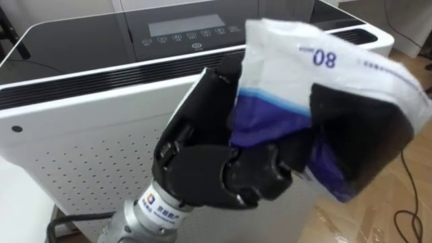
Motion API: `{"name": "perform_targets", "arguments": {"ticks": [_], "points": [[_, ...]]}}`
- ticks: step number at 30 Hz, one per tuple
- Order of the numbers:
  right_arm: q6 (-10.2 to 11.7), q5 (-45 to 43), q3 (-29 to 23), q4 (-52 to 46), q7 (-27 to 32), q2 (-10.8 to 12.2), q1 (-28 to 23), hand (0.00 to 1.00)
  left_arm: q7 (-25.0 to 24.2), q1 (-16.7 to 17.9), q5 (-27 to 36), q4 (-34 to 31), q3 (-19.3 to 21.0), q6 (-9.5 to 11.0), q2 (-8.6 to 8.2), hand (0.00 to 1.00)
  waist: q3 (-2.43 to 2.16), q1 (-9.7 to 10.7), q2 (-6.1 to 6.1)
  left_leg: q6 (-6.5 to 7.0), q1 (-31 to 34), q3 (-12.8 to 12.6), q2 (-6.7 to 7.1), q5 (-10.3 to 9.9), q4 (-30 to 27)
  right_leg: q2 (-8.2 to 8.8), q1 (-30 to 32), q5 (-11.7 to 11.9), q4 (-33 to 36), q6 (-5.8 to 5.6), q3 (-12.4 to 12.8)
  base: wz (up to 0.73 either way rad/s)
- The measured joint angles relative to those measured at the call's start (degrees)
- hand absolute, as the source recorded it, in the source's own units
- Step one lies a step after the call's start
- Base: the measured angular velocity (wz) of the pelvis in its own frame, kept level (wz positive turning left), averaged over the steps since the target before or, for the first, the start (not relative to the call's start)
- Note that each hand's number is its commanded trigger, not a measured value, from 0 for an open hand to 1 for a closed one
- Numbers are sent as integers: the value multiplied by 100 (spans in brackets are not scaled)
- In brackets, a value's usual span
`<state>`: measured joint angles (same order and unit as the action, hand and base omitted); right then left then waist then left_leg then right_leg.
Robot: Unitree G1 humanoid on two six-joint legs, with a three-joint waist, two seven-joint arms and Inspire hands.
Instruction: Pick garbage
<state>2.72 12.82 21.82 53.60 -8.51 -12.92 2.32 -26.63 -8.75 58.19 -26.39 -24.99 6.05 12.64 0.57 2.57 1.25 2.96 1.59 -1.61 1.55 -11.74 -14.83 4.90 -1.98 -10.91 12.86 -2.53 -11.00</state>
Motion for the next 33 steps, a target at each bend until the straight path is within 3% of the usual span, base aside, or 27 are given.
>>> {"name": "perform_targets", "arguments": {"ticks": [3, 6, 15, 17, 20, 23, 24, 25, 26, 33], "points": [[-130, -32, -1, 0, 19, 48, 0, 100, -98, -4, 81, 0, 0, -103, -96, 100, -8, 4, 11, 0, -11, -18, -8, 0, -15, 0, 8, 1, 48, 1, 4, 0], [-160, -171, 0, 2, 18, 80, 0, 100, -137, -3, 72, 15, -5, -198, -90, 100, -10, 2, 16, 0, -10, -53, -17, -1, -40, -1, 16, 2, 78, 3, 0, 0], [-161, -186, -35, 12, 0, 79, 6, 100, -175, 64, -671, 320, 1, -241, 280, 100, -25, -160, 62, -13, 166, -137, -58, 15, -70, -8, 244, 31, 148, 48, 17, -5], [-161, -191, -58, 16, -30, 87, 48, 100, -187, 265, -795, 665, 3, -242, 307, 100, -16, -166, 81, -15, 210, -136, -65, 20, -80, -8, 310, 30, 179, 48, 11, -5], [-161, -192, -116, 19, -31, 89, 116, 100, -188, 528, -1095, 1173, 3, -401, 360, 100, -19, -112, 92, -26, 443, -92, -71, 28, -148, -16, 496, 36, 208, 58, -20, 8], [-161, -188, -231, 18, 32, 115, 190, 100, -187, 525, -1284, 1553, 8, -418, 326, 100, -2, -124, 102, -25, 700, -90, -77, 27, -258, -20, 723, 37, 279, 63, -16, 5], [-159, -189, -234, 18, 48, 124, 252, 100, -187, 520, -1286, 1709, 5, -416, 273, 100, 21, -121, 103, -25, 784, -90, -78, 27, -278, -18, 806, 37, 297, 63, -16, 0], [-153, -193, -233, 45, 62, 132, 315, 100, -187, 519, -1287, 1878, 4, -413, 208, 100, 87, -119, 110, -25, 827, -79, -79, 27, -306, -19, 819, 39, 294, 67, -37, 6], [-149, -192, -234, 79, 67, 133, 343, 100, -187, 519, -1291, 1965, -2, -413, 182, 100, 106, -107, 114, -25, 848, -79, -81, 27, -322, -19, 829, 39, 294, 67, -48, 8], [-128, -165, -295, 263, 107, 134, 670, 100, -181, 457, -1557, 2740, -5, -317, 14, 100, 121, -150, 196, -23, 1458, -72, -112, 27, -527, -27, 1378, 63, 404, 105, -59, 3]]}}
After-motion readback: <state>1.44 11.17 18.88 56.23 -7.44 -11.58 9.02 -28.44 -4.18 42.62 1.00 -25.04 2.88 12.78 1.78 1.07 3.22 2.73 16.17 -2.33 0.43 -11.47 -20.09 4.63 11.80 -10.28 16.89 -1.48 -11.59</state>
